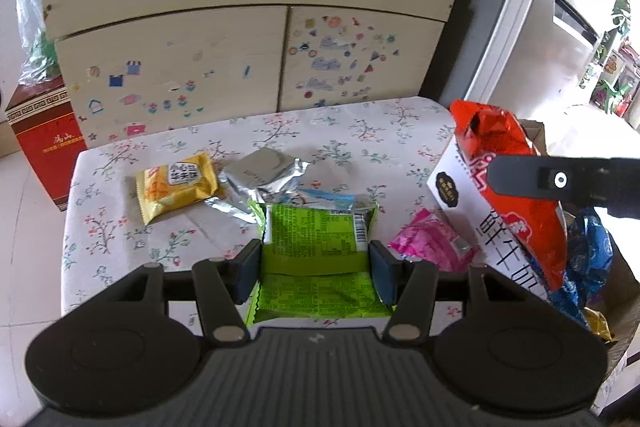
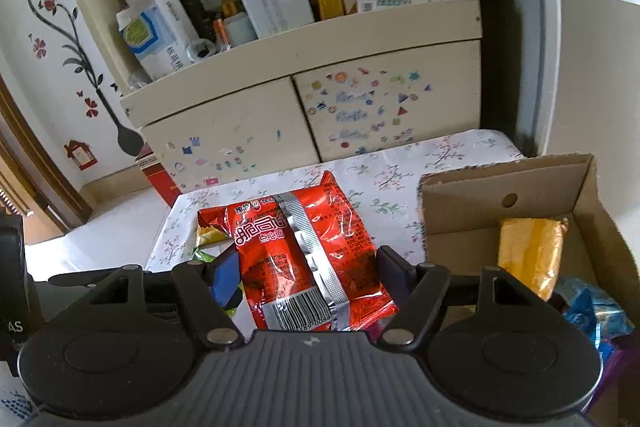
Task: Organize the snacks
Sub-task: 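Lift the green packet with the left gripper while the right gripper carries the red bag to the box, then release the green packet into the box with the left gripper while the right gripper releases the red bag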
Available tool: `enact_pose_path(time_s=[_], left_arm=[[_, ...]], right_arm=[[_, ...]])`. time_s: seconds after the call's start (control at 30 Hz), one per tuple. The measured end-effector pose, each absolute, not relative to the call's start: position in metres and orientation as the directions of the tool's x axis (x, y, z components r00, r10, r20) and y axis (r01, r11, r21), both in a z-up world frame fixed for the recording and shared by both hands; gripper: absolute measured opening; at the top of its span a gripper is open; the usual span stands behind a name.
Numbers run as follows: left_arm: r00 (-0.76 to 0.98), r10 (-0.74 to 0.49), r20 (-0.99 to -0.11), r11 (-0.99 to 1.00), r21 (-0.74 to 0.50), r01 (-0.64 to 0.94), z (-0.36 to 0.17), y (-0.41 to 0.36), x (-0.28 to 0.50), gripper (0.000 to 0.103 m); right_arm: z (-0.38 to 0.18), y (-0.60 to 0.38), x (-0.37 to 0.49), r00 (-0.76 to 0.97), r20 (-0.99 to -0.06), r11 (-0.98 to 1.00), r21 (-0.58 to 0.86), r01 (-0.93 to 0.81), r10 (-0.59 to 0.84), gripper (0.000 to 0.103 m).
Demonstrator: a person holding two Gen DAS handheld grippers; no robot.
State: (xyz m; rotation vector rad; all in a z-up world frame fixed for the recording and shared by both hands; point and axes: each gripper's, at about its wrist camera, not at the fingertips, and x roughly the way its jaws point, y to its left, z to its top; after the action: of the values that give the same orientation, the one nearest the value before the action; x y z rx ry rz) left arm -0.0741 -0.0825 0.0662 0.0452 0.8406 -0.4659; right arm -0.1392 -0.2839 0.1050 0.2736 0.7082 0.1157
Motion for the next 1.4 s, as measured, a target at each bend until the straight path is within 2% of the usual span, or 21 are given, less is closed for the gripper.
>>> enact_pose_path(time_s=[0.53,0.93,1.4], left_arm=[[0.534,-0.535,-0.655,0.800,-0.191,0.568,0.083,-0.139,-0.092,0.056],[0.423,-0.682,-0.597,0.662,-0.257,0.704,0.084,-0.201,-0.125,0.056],[0.429,-0.687,-0.586,0.659,-0.255,0.707,0.073,-0.241,-0.110,0.059]], right_arm=[[0.135,-0.351,-0.163,0.831,-0.552,0.937,0.320,0.141,0.063,0.077],[0.141,-0.389,-0.180,0.840,-0.542,0.899,0.352,0.262,-0.032,0.077],[0.128,-0.411,-0.181,0.797,-0.592,0.841,0.366,0.398,-0.119,0.077]])
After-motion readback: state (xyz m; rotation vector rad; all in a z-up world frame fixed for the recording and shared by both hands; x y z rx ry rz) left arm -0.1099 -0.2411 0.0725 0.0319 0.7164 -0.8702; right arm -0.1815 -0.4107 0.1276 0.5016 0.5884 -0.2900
